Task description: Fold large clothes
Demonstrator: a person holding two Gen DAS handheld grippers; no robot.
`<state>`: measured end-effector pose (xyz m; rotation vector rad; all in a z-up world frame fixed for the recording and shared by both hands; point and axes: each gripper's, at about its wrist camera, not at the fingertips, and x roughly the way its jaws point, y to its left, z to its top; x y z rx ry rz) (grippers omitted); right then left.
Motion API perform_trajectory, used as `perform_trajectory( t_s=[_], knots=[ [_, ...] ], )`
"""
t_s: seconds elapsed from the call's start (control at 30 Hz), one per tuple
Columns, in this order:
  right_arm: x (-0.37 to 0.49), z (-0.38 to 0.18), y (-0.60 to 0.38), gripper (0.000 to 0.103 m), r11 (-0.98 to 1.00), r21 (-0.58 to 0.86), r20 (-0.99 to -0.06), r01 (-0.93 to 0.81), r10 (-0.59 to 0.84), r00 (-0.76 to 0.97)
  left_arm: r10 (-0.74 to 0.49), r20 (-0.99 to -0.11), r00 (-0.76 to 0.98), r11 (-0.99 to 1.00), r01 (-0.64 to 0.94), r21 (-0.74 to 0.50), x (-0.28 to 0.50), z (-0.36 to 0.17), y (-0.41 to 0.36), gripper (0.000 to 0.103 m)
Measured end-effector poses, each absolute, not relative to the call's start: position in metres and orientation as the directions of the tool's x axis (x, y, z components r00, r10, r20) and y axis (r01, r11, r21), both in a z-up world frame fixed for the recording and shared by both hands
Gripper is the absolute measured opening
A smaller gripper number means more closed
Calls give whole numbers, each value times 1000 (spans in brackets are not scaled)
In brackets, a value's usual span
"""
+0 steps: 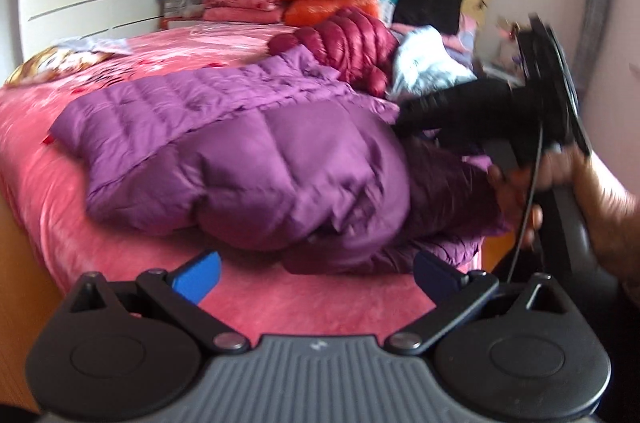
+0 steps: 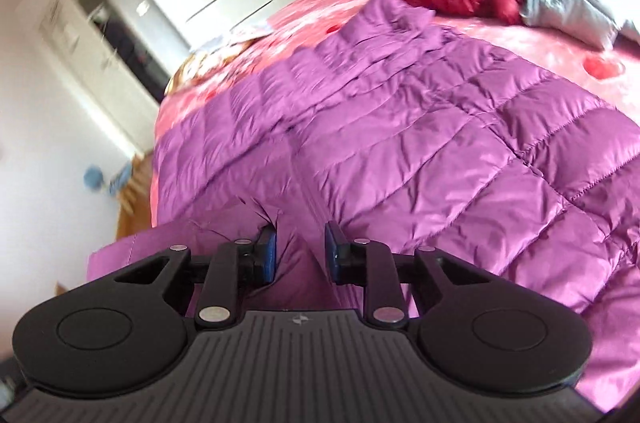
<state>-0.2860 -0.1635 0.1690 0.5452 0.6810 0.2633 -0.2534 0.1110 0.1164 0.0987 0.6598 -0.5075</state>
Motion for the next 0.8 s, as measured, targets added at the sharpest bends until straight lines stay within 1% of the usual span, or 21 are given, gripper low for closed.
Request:
perform_trajectory(
  t_s=[0.13, 0.23, 0.33, 0.4, 0.43, 0.5, 0.53, 0.6, 0.63, 0.67, 0.7, 0.73, 0.77, 0.8],
  knots=[
    [-276, 165, -172, 28, 807, 591, -507, -26, 395, 766, -400, -612, 682, 857, 516, 15, -243, 110, 84, 102],
    [-272, 162, -178, 28, 783, 622, -493, -15, 406, 769, -336, -587, 736, 843, 513, 161, -238, 106, 63, 100],
    [-275, 165, -184, 29, 785, 619, -492, -12, 400, 773, -285, -559, 779, 832, 490, 259, -229, 103, 48, 92],
    [-276, 165, -186, 30, 783, 622, -487, -17, 404, 775, -263, -550, 793, 832, 475, 287, -224, 102, 43, 82],
    [-275, 164, -187, 30, 781, 624, -483, -21, 407, 776, -256, -550, 795, 833, 470, 291, -222, 103, 42, 79],
    [-274, 164, -187, 30, 780, 625, -474, -30, 411, 778, -250, -550, 797, 840, 461, 285, -217, 105, 42, 63],
    [-267, 161, -186, 31, 781, 623, -473, -34, 412, 779, -247, -551, 797, 845, 456, 280, -215, 107, 43, 58],
    [-269, 164, -186, 33, 784, 619, -469, -44, 414, 780, -244, -559, 793, 858, 445, 256, -212, 112, 48, 40],
    [-267, 163, -186, 34, 784, 619, -465, -52, 418, 781, -241, -565, 789, 870, 434, 236, -211, 116, 51, 36],
    [-268, 163, -186, 40, 783, 619, -461, -57, 421, 781, -245, -574, 781, 882, 425, 201, -208, 119, 56, 31],
    [-269, 164, -186, 51, 784, 619, -458, -59, 421, 783, -256, -588, 767, 896, 416, 152, -205, 123, 62, 27],
    [-270, 164, -186, 58, 786, 615, -455, -61, 417, 786, -270, -602, 752, 910, 403, 96, -202, 128, 70, 25],
    [-272, 166, -186, 68, 788, 612, -451, -66, 416, 789, -281, -609, 742, 920, 389, 49, -202, 132, 76, 22],
    [-274, 167, -187, 72, 790, 608, -446, -76, 419, 791, -294, -614, 733, 927, 375, 4, -202, 136, 83, 19]
  ],
)
